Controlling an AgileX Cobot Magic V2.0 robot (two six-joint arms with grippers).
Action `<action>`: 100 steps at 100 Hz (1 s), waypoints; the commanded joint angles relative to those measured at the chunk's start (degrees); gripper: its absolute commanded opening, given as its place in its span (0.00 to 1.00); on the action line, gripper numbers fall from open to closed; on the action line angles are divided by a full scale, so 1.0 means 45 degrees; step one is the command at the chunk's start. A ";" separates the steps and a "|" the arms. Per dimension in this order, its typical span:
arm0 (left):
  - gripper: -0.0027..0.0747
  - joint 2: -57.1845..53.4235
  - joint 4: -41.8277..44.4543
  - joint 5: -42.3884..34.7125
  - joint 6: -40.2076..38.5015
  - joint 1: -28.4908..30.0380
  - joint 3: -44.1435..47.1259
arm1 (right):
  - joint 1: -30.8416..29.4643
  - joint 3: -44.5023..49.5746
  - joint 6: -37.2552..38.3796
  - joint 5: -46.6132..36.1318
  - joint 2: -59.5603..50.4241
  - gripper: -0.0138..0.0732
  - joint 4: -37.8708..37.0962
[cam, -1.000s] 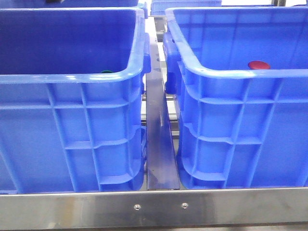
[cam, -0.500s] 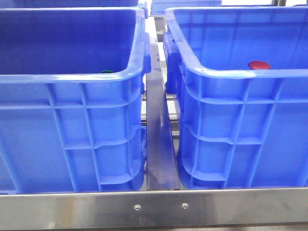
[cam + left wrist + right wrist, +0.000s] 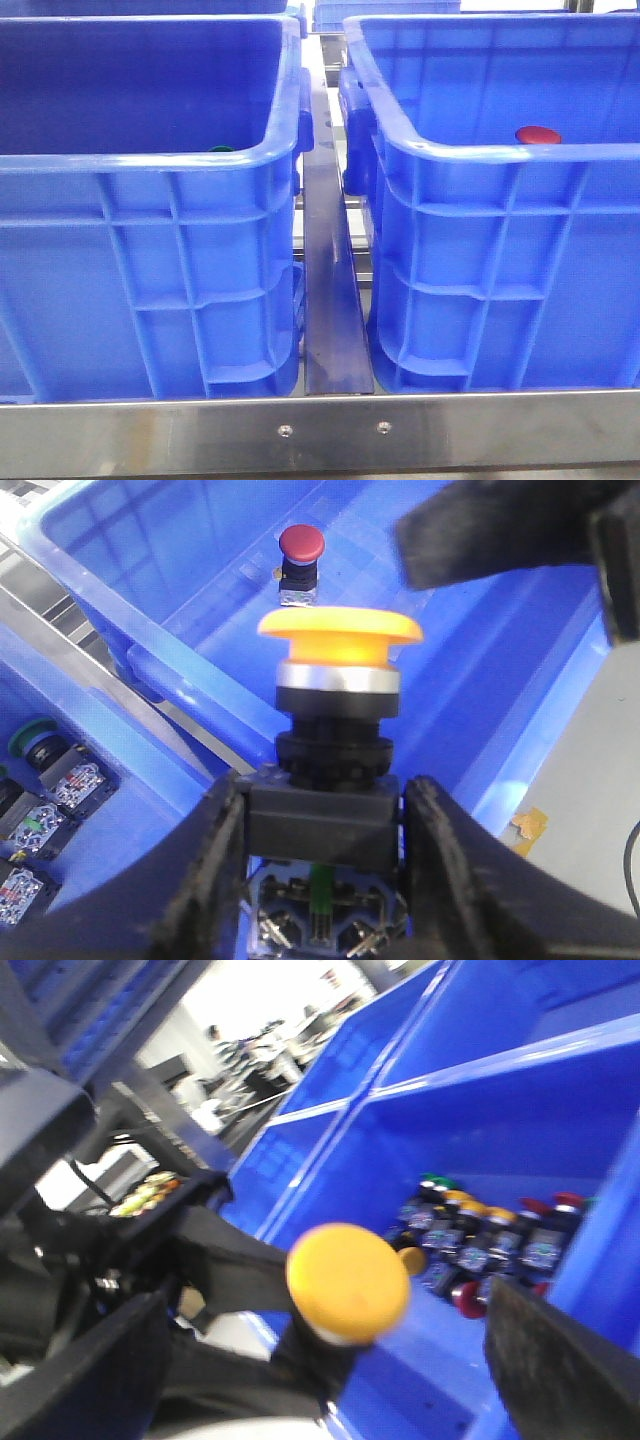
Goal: Pick red and yellow buttons and place in box
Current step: 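Lift the yellow button and pass it to the right gripper, then carry the yellow button with the right gripper over the other bin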
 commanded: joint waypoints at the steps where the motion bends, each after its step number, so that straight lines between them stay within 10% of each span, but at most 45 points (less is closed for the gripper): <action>1: 0.01 -0.0426 0.0193 -0.1004 -0.0009 -0.0107 -0.0388 | 0.0265 -0.0884 0.0074 0.0821 0.0447 0.91 0.2040; 28: 0.01 -0.0426 0.0193 -0.1028 -0.0009 -0.0107 -0.0388 | 0.1535 -0.1885 0.0137 0.0649 0.1857 0.88 0.2040; 56: 0.06 -0.0426 0.0199 -0.1006 -0.0009 -0.0107 -0.0388 | 0.1638 -0.1977 0.0137 0.0762 0.2010 0.33 0.1991; 82: 0.76 -0.0426 0.0199 -0.0981 -0.0009 -0.0107 -0.0388 | 0.1626 -0.1977 0.0066 0.0546 0.2010 0.32 0.1899; 100: 0.89 -0.0426 0.0221 -0.0935 -0.0034 -0.0081 -0.0388 | 0.1297 -0.2011 -0.0192 -0.0257 0.2010 0.32 0.1883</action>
